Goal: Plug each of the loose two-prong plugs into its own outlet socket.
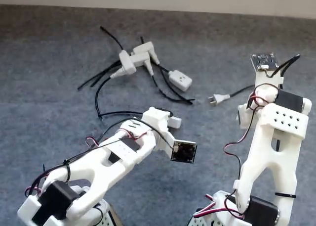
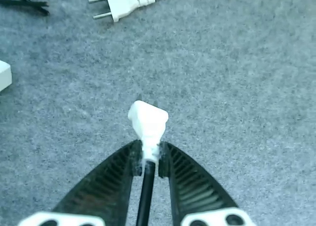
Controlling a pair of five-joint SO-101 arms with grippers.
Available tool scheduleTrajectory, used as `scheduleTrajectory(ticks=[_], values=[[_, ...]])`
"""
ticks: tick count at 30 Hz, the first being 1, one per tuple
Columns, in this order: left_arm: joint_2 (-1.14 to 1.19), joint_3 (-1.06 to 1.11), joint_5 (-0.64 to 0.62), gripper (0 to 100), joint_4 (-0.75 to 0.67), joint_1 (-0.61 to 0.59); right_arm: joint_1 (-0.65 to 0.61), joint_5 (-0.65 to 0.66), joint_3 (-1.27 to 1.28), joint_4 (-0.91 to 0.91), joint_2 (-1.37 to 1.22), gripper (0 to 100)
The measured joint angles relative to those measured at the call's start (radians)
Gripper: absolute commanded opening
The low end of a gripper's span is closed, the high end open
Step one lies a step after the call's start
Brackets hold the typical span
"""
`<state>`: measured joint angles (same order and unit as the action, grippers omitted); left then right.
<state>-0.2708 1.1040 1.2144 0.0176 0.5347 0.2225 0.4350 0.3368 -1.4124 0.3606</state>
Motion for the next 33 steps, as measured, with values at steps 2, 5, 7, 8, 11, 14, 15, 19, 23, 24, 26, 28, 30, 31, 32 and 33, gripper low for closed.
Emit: scheduleTrajectory(ticks=[2, 5, 7, 8, 11, 14, 15, 19, 23, 24, 26, 28, 30, 31, 32, 33], values=[[0.011, -0.009, -0.003, 17, 0.018, 0.0, 0.0, 0.0, 0.0, 0.0, 0.0, 3.6], [0.044, -0.011, -0.003, 16, 0.025, 0.003, 0.0, 0.0, 0.0, 0.0, 0.0, 3.6], [0.068, -0.014, -0.003, 16, 0.025, 0.006, 0.0, 0.0, 0.0, 0.0, 0.0, 3.6], [0.081, -0.02, -0.002, 16, 0.02, 0.006, 0.0, 0.0, 0.0, 0.0, 0.0, 3.6], [0.123, -0.048, -0.002, 16, 0.008, 0.006, 0.0, 0.0, 0.0, 0.0, 0.0, 3.6], [0.183, -0.075, -0.002, 16, -0.052, 0.002, 0.0, 0.0, 0.0, 0.0, 0.0, 3.6], [0.207, -0.086, -0.002, 16, -0.074, -0.002, 0.0, 0.0, 0.0, 0.0, 0.0, 3.6], [0.272, -0.107, -0.002, 16, -0.12, 0.0, 0.0, 0.0, 0.0, 0.0, 0.0, 3.6], [0.281, -0.091, -0.002, 16, -0.127, 0.0, 0.0, 0.0, 0.0, 0.0, 0.0, 3.6], [0.272, -0.074, -0.002, 16, -0.127, -0.002, 0.0, 0.0, 0.0, 0.0, 0.0, 3.6], [0.232, -0.026, -0.002, 16, -0.127, 0.005, 0.0, 0.0, 0.0, 0.0, 0.0, 3.6], [0.173, 0.031, -0.002, 16, -0.127, 0.006, 0.0, 0.0, 0.0, 0.0, 0.0, 3.6], [0.115, 0.089, -0.002, 16, -0.127, 0.006, 0.0, 0.0, 0.0, 0.0, 0.0, 3.6], [0.083, 0.117, -0.002, 16, -0.126, 0.006, 0.0, 0.0, 0.0, 0.0, 0.0, 3.6], [0.052, 0.138, -0.002, 16, -0.126, 0.008, 0.0, 0.0, 0.0, 0.0, 0.0, 3.6], [0.029, 0.164, -0.002, 16, -0.121, 0.008, 0.0, 0.0, 0.0, 0.0, 0.0, 3.6]])
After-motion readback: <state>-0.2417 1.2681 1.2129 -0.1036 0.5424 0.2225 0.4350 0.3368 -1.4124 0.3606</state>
